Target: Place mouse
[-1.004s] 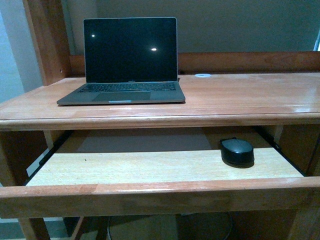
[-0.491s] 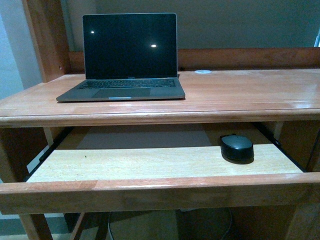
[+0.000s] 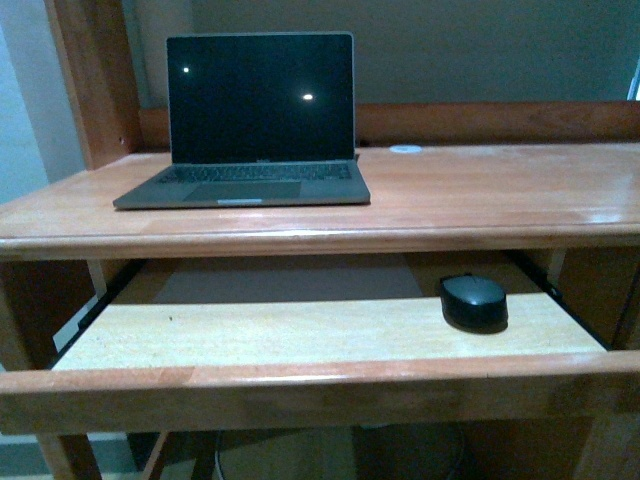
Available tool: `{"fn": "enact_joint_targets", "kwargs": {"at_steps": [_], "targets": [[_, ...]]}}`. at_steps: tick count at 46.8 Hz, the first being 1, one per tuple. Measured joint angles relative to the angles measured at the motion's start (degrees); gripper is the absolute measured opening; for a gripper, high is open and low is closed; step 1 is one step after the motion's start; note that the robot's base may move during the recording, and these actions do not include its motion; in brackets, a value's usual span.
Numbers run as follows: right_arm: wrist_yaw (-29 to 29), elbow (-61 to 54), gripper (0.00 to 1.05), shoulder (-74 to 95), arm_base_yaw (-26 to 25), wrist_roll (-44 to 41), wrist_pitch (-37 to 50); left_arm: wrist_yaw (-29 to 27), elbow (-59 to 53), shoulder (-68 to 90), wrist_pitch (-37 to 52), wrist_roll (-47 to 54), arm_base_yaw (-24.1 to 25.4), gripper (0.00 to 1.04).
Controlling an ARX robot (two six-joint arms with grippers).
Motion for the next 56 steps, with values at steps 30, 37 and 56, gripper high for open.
{"fn": "enact_joint_targets", "kwargs": {"at_steps": [30, 37, 56], "targets": [[6.4, 22.3, 0.98, 51.9, 11.7, 3.0, 13.0, 0.0, 0.0, 0.0, 0.0, 0.0, 0.0, 0.98], [7.0, 22.8, 0.98, 53.5, 12.6, 3.0, 15.8, 0.0, 0.0, 0.0, 0.0, 0.0, 0.0, 0.98], [5.5, 38.9, 0.98, 75.8, 7.5, 7.1, 15.1, 0.0, 0.0, 0.0, 0.0, 0.0, 0.0, 0.98]]}}
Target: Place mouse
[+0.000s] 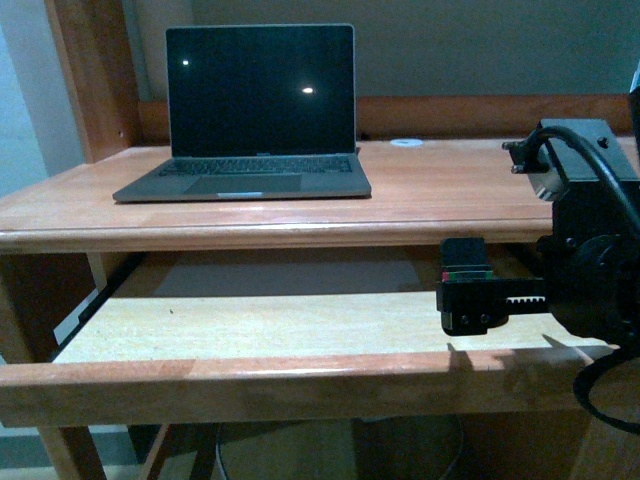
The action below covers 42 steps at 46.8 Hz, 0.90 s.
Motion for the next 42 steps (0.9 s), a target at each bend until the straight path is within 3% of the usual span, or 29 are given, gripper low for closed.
{"fn": "enact_joint_targets", "kwargs": {"at_steps": [19, 42], "targets": [[-3.0, 10.1, 0.98, 9.6, -2.1, 2.7, -6.3, 0.0, 0.0, 0.0, 0.0, 0.0, 0.0, 0.98], [-0.6, 19.0, 0.98, 18.4, -2.7, 3.4, -10.6, 0.0, 0.0, 0.0, 0.0, 0.0, 0.0, 0.98]]}}
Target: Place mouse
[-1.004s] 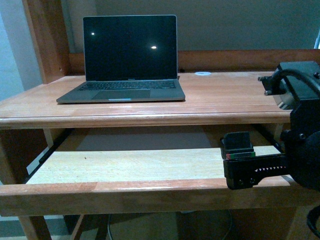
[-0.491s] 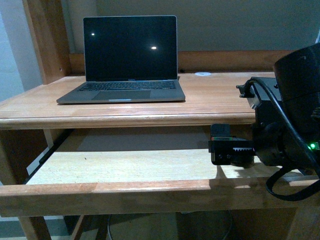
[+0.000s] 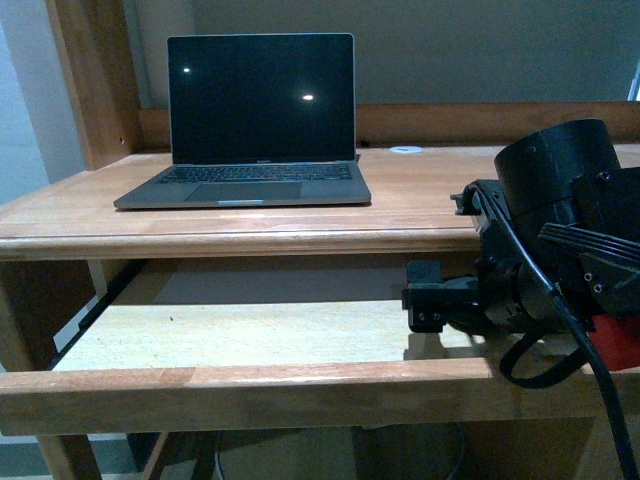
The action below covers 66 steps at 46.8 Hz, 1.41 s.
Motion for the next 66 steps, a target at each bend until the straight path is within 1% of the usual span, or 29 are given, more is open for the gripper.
{"fn": "enact_joint_targets", "kwargs": {"at_steps": [4, 9, 11, 15, 17, 23, 30, 47, 53, 57, 66], "targets": [[0.1, 0.3, 0.98, 0.4, -0.2, 0.0, -0.1, 0.0, 0.0, 0.0, 0.0, 0.0, 0.0, 0.98], [0.9, 0.3, 0.79, 0.7, -0.2, -0.3, 0.1, 0.0, 0.0, 0.0, 0.0, 0.0, 0.0, 0.98], [1.0, 0.4, 0.73, 0.7, -0.2, -0.3, 0.1, 0.0, 0.0, 0.0, 0.0, 0.0, 0.0, 0.98], [1.0, 0.5, 0.66, 0.8, -0.2, -0.3, 0.4, 0.0, 0.0, 0.0, 0.0, 0.0, 0.0, 0.98], [1.0, 0.4, 0.65, 0.8, -0.1, -0.5, 0.9, 0.0, 0.0, 0.0, 0.0, 0.0, 0.0, 0.98], [0.8, -0.7, 0.64, 0.5, -0.1, -0.9, 2.3, 0.0, 0.0, 0.0, 0.0, 0.0, 0.0, 0.98], [0.1, -4.9, 0.64, -2.8, 0.3, -1.5, 3.4, 0.0, 0.0, 0.0, 0.0, 0.0, 0.0, 0.98], [-2.9, -18.8, 0.64, -21.3, 2.3, -3.0, 8.1, 0.0, 0.0, 0.0, 0.0, 0.0, 0.0, 0.98], [-2.6, -25.1, 0.64, -29.4, 2.9, -4.1, 9.0, 0.0, 0.0, 0.0, 0.0, 0.0, 0.0, 0.98], [-1.2, -28.7, 0.64, -33.7, 3.8, -5.6, 10.5, 0.0, 0.0, 0.0, 0.0, 0.0, 0.0, 0.98], [-1.5, -29.4, 0.64, -34.6, 4.3, -7.3, 10.4, 0.0, 0.0, 0.0, 0.0, 0.0, 0.0, 0.98]]}}
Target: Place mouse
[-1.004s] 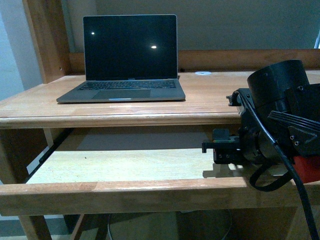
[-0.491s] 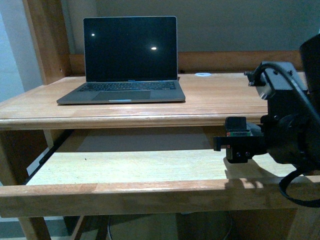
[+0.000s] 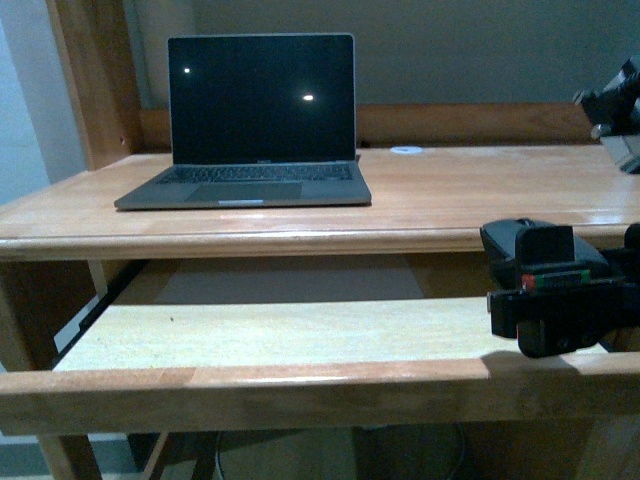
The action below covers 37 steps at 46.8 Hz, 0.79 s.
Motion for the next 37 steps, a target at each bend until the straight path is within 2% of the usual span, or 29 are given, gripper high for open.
{"fn": "enact_joint_targets", "kwargs": {"at_steps": [37], "targets": [[0.1, 0.0, 0.64, 0.0, 0.0, -0.3, 0.0, 0.0, 0.0, 0.0, 0.0, 0.0, 0.0, 0.98]]}}
